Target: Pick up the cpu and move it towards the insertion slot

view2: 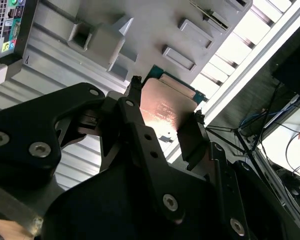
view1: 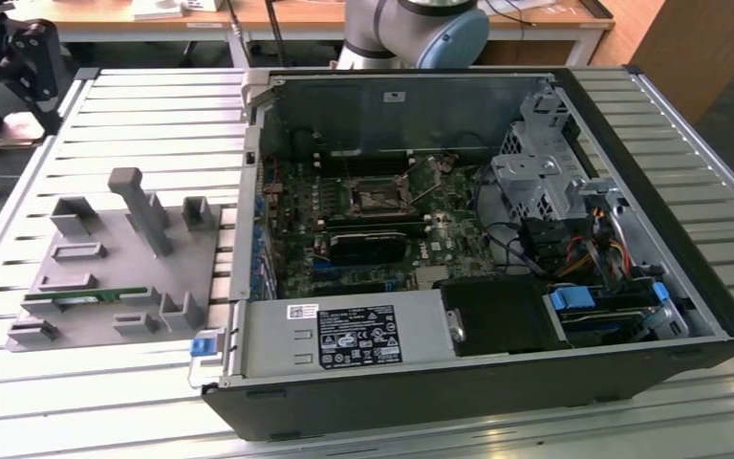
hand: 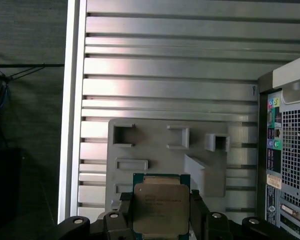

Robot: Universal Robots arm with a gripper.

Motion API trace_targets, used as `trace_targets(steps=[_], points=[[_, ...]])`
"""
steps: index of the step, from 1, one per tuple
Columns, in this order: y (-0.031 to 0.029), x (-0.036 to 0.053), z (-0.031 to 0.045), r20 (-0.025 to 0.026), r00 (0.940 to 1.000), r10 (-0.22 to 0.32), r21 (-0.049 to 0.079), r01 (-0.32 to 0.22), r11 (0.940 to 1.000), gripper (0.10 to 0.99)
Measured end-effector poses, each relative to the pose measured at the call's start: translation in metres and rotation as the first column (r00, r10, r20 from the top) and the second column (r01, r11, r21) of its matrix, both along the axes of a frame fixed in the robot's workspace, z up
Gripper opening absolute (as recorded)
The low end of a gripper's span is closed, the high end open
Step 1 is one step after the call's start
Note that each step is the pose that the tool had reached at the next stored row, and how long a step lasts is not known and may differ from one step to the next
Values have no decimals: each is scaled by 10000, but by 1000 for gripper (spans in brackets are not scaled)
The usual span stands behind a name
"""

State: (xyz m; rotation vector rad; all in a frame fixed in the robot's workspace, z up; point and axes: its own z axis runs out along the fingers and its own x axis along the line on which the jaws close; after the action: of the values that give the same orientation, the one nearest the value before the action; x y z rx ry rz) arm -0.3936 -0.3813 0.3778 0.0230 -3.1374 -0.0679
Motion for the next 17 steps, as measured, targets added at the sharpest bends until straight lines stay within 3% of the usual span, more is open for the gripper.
trace_targets(steps=[7, 17], points=[[2, 40, 28, 2, 10000, 1, -9, -1, 10000, 541], [8, 184, 38, 0, 10000, 0, -11, 0, 10000, 541]])
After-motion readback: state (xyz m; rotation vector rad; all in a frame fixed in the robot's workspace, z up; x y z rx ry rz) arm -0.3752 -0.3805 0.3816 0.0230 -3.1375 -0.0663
